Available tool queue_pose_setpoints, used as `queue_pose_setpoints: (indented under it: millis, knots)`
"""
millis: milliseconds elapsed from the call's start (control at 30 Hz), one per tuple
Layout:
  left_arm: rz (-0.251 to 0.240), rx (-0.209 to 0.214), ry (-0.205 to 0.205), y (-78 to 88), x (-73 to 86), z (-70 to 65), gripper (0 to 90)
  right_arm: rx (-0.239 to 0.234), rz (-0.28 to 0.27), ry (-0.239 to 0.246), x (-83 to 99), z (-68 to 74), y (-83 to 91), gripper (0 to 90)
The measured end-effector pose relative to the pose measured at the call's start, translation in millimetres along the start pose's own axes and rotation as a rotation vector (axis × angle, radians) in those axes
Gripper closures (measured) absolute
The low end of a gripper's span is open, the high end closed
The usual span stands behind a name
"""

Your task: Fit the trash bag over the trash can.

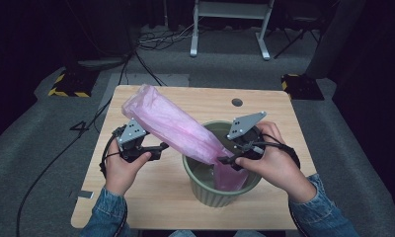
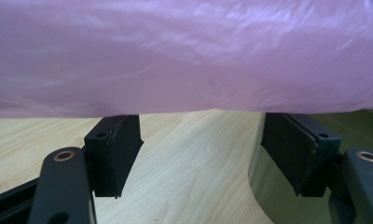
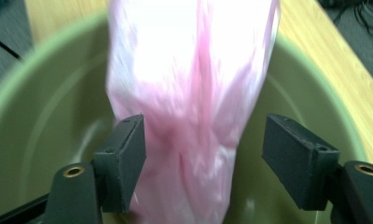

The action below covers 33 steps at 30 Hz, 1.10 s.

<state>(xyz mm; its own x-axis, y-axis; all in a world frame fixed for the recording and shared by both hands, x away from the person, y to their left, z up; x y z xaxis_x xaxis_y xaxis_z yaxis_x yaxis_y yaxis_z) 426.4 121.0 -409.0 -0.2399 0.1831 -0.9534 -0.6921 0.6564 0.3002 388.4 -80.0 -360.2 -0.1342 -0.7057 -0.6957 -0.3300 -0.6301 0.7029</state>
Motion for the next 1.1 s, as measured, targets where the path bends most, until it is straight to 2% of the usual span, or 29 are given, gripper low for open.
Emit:
queue_pose_setpoints:
  millis: [133, 267, 400, 500, 600, 667, 833, 967, 1033, 1100]
  knots:
    - [-0.013, 0.016, -0.006, 1.0, -7.8, -7.0, 28.5, -0.021, -0.063, 0.003, -19.5, 4.2, -6.0, 38.1]
    - [-0.023, 0.027, -0.024, 3.0, -16.2, -12.5, 28.5, -0.044, -0.059, -0.006, -26.5, 4.2, -21.9, 47.2]
    - [-0.028, 0.033, -0.032, 4.3, -20.5, -15.6, 28.6, -0.052, -0.009, 0.008, -23.8, 4.3, -39.2, 53.9]
    - [-0.027, 0.041, -0.032, 4.0, -20.0, -17.8, 28.5, -0.075, 0.061, 0.034, -15.6, 10.7, -54.2, 56.5]
    - [-0.024, 0.045, -0.03, 3.0, -18.6, -19.2, 28.5, -0.083, 0.15, 0.049, -4.9, 15.9, -68.7, 55.6]
    - [-0.023, 0.05, -0.029, 2.3, -17.8, -20.4, 28.4, -0.105, 0.215, 0.051, 3.9, 19.9, -77.5, 53.9]
    - [-0.028, 0.052, -0.026, 3.0, -18.0, -20.8, 28.4, -0.109, 0.298, 0.059, 22.0, 20.9, -95.2, 46.3]
    - [-0.028, 0.05, -0.028, 4.6, -18.1, -20.6, 28.4, -0.136, 0.325, 0.021, 35.3, 21.5, -99.9, 41.9]
    - [-0.031, 0.052, -0.03, 5.5, -19.1, -21.6, 28.4, -0.134, 0.296, 0.009, 34.9, 18.6, -97.4, 39.6]
    - [-0.035, 0.052, -0.034, 6.8, -20.6, -22.6, 28.4, -0.128, 0.237, -0.014, 27.7, 15.5, -89.0, 37.5]
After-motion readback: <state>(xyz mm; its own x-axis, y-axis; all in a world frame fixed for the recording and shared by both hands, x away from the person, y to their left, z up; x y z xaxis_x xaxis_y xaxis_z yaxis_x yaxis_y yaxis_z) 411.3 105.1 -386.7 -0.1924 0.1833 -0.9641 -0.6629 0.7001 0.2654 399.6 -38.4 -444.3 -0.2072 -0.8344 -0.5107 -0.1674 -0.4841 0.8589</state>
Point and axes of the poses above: each handheld gripper's, and its own axes: y roughly backward along the jaws, x roughly out of its underside, z roughly to its left, the point moved 10 cm from there along -y, roughly forward along the jaws, and after that the axes turned 5 degrees about -z, right-handed, at the moved point
